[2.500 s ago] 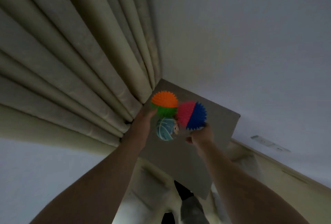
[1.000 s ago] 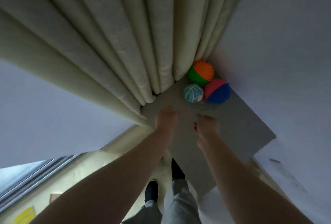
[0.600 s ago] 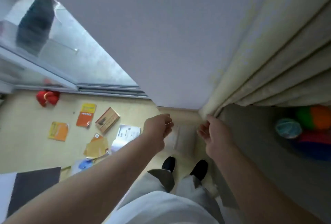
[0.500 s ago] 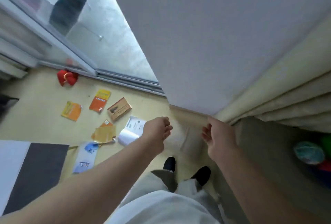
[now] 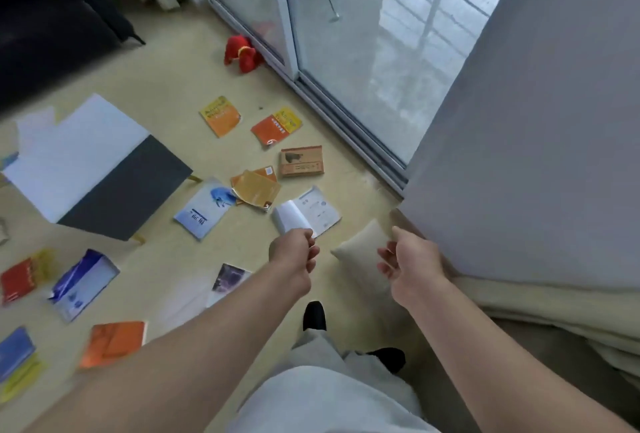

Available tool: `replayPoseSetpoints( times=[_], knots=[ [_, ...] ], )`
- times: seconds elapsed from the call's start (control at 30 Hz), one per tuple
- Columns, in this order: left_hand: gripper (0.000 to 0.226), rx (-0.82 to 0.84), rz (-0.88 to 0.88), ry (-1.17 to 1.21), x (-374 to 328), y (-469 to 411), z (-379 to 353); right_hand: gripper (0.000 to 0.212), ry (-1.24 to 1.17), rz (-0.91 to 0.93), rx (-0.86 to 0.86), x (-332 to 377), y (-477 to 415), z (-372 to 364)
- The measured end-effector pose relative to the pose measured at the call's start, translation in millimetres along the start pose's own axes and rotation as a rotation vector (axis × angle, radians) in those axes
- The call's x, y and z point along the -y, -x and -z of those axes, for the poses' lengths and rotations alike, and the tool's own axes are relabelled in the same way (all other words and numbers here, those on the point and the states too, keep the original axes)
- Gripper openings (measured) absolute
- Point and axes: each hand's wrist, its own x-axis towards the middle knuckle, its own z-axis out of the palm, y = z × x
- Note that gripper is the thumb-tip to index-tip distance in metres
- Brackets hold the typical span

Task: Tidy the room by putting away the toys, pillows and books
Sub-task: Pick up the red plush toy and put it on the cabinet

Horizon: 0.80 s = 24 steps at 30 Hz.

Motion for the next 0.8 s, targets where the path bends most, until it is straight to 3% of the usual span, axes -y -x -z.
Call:
replayPoseSetpoints(
  times=[0.2,0.47,0.8],
  knots=[
    [0.012,-0.028,0.034,0.113,-28.2,-27.7,63.4,0.006,0.114,-0.001,0.041,-17.2,18.7,-70.4],
    [0.019,-0.086,0.084,0.353,-53.8,-38.6,125.0,0.016,0.316,0.022,0.155,-33.7,24.5,-143.3],
    [0.019,-0.065,0.067,0.49,-118.9,-72.7,174.3,0.008,0.33,0.013,0.214,-30.3,28.6,-239.2]
  ],
)
